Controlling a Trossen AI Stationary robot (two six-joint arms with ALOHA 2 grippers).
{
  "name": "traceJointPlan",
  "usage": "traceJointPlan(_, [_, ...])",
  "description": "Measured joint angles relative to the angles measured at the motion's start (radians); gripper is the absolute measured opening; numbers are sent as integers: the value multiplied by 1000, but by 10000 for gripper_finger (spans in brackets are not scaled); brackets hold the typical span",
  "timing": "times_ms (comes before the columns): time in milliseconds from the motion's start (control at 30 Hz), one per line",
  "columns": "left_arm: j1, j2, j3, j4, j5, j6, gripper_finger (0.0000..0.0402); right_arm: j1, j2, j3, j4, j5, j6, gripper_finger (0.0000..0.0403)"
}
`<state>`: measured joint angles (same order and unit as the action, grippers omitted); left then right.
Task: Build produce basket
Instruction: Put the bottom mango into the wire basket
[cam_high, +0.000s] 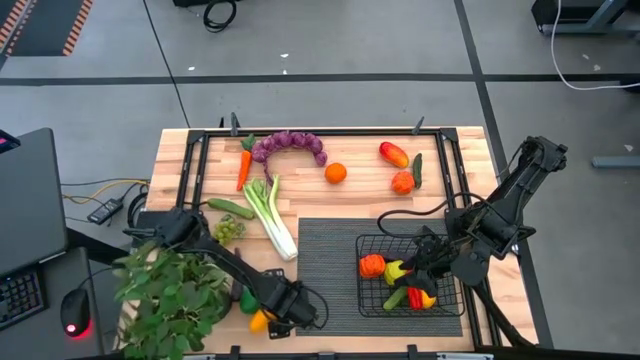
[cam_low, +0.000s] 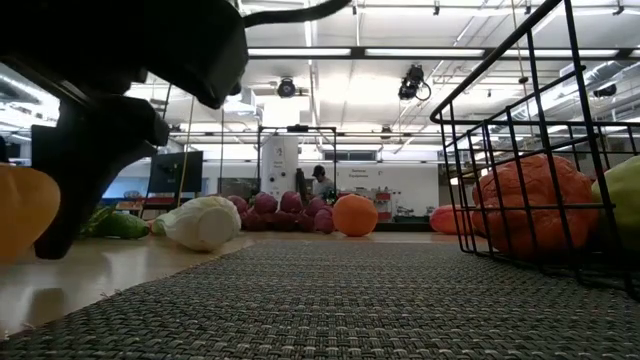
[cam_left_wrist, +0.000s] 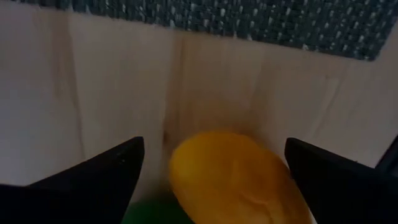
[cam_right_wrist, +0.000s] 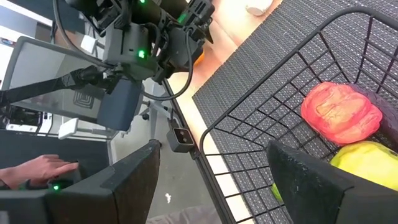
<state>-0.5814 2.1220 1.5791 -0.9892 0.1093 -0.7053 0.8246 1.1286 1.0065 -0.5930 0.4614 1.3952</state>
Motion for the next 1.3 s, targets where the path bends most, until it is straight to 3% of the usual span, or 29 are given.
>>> traceJointPlan(333, [24,0,0,-17,19,46,339,0,0,0,0,-10,1,299])
traceJointPlan(700, [76,-2,0,-22,53,70,187,0,0,0,0,-10,-1,299])
traceJointPlan(1033, [231,-2,5,7,52,74,57,0,0,0,0,-26,0,299])
traceJointPlan(1167, [299,-2,48,-5,71,89,14,0,0,0,1,-53,7,299])
traceJointPlan(1300, [355,-2,148,-48,103,105,6,0,0,0,1,-62,23,299])
